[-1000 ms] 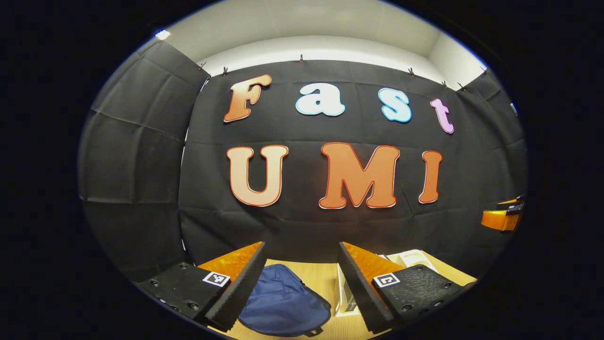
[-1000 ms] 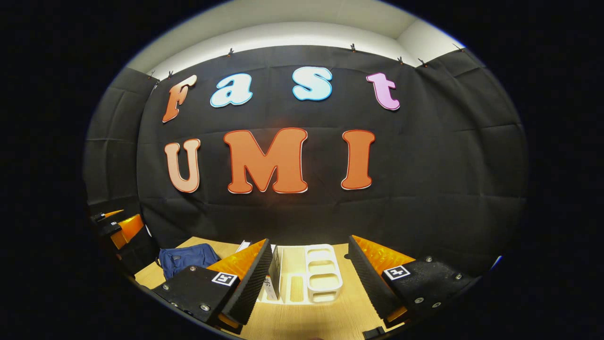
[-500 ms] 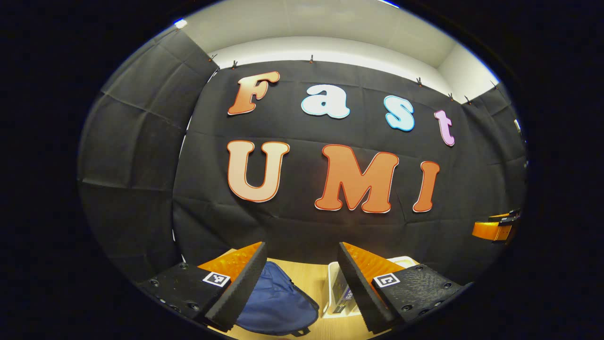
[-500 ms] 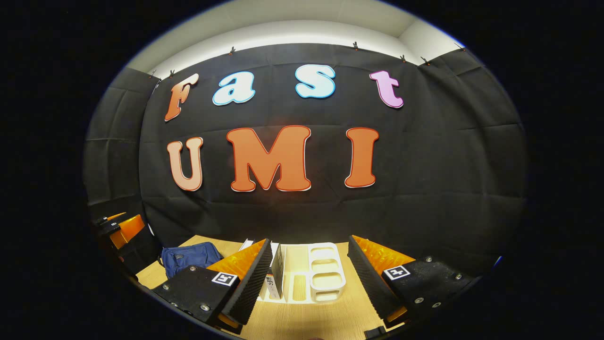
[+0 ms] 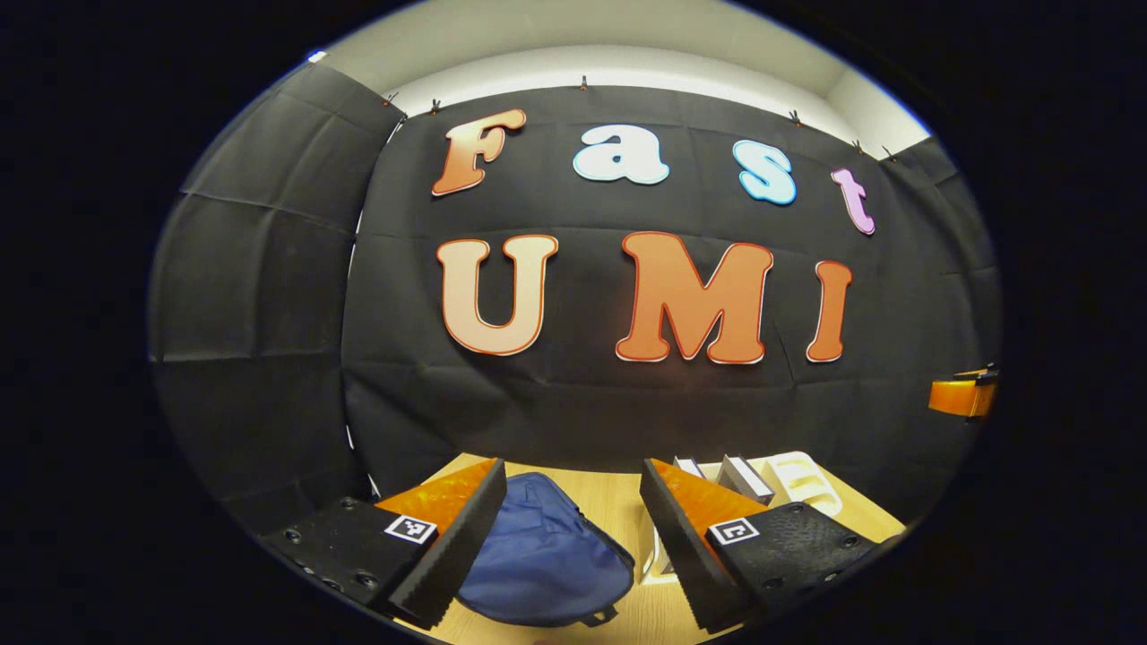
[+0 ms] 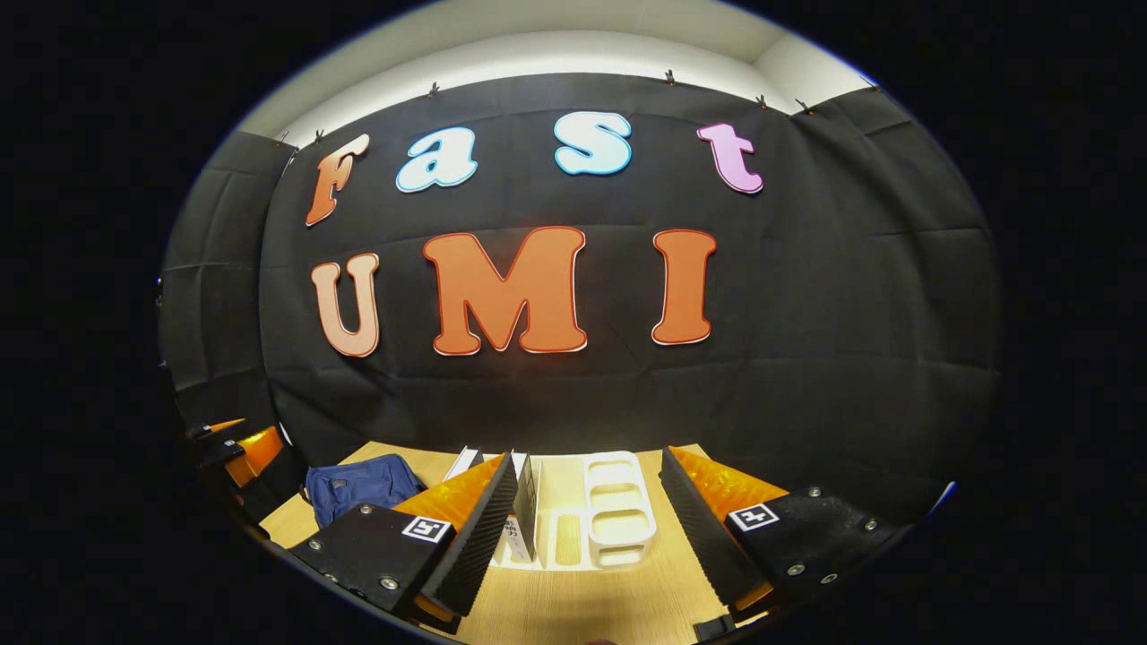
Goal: Open the schoolbag, grab two books from the bookshelf and put them into the schoolbag.
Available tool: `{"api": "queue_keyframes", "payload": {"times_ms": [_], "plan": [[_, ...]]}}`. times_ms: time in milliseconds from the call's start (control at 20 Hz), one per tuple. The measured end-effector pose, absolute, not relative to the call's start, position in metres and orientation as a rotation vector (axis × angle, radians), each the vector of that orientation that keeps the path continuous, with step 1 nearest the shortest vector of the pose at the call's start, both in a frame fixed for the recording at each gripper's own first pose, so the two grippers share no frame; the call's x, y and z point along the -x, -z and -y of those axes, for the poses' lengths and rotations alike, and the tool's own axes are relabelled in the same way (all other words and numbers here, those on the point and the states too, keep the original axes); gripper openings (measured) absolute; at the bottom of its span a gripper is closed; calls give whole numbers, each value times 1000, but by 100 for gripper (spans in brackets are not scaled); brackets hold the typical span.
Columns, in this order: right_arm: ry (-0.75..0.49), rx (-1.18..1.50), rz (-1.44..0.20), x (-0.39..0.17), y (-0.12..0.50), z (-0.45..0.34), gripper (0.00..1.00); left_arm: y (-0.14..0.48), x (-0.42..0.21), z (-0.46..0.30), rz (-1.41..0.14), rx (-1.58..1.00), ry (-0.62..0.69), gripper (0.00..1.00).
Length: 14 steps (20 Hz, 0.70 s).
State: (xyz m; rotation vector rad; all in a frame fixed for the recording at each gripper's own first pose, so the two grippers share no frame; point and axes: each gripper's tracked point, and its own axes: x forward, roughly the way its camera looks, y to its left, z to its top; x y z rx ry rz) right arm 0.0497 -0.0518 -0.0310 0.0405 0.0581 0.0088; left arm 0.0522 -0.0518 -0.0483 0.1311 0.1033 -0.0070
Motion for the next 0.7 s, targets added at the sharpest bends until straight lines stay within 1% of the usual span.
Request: {"api": "queue_keyframes", "payload": {"times_ms": [100, 350, 450, 500, 550, 600, 650, 700], "plan": [[-5, -40, -64, -51, 34, 54, 96, 57, -53, 51, -121, -161, 5, 93], [8, -48, -84, -55, 40, 61, 96, 94, -62, 48, -193, -257, -1, 94], [15, -44, -91, -55, 44, 64, 96, 121, -67, 41, -263, -354, -17, 94], [28, -35, -91, -56, 45, 67, 96, 138, -71, 35, -298, -398, -30, 96], [40, -25, -92, -56, 47, 72, 96, 158, -74, 33, -333, -428, -29, 96], [49, -18, -93, -56, 48, 75, 96, 178, -77, 33, -363, -455, -21, 100], [55, -16, -97, -56, 50, 77, 96, 196, -78, 35, -394, -496, -10, 100], [61, -18, -106, -55, 54, 80, 96, 212, -80, 35, -417, -555, -3, 96]]}}
